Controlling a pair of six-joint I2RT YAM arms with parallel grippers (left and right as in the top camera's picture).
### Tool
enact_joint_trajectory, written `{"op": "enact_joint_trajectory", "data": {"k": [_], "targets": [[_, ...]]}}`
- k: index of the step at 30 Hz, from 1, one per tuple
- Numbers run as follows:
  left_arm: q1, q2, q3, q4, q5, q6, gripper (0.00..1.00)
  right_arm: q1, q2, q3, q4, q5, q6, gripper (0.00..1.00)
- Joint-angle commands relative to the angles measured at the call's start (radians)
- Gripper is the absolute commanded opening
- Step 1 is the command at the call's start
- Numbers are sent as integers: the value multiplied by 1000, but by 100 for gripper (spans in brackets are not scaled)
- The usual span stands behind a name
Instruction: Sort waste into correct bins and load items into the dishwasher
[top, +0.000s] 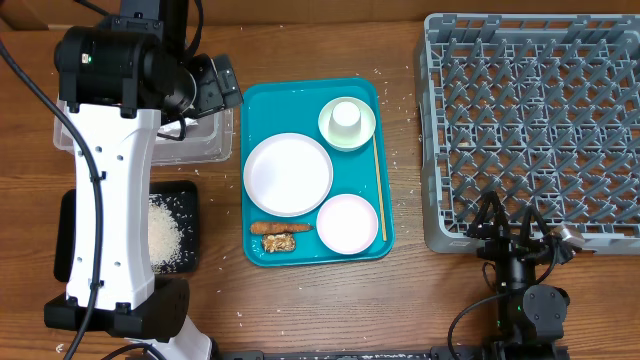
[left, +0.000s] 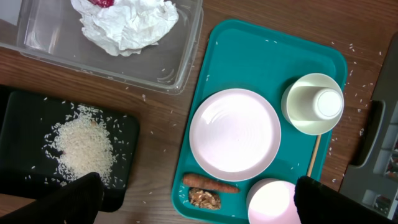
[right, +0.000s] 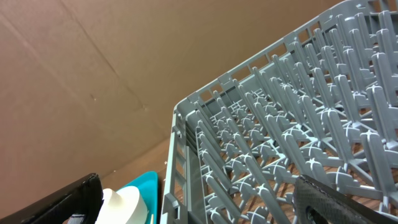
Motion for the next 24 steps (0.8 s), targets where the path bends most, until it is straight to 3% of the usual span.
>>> {"op": "enact_joint_trajectory", "data": {"k": [1,9,12,16,18,24], "targets": [[4,8,-5,3,-10,10,100,5,-9,-10,5,-1,-11,100],[19,8,-5,27,-22,11,100,5,-9,-10,24,-2,14,100],[29,8,-5,28,-76,11,100,5,-9,-10,111,-3,213,100],[41,8,-5,27,-91,10,100,5,-9,-10,167,-73,656,100],[44,8,-5,26,-92,11,100,5,-9,-10,145,-74,716,100],[44,8,-5,24,-92,11,100,5,-9,-10,92,-78,716,100]]}}
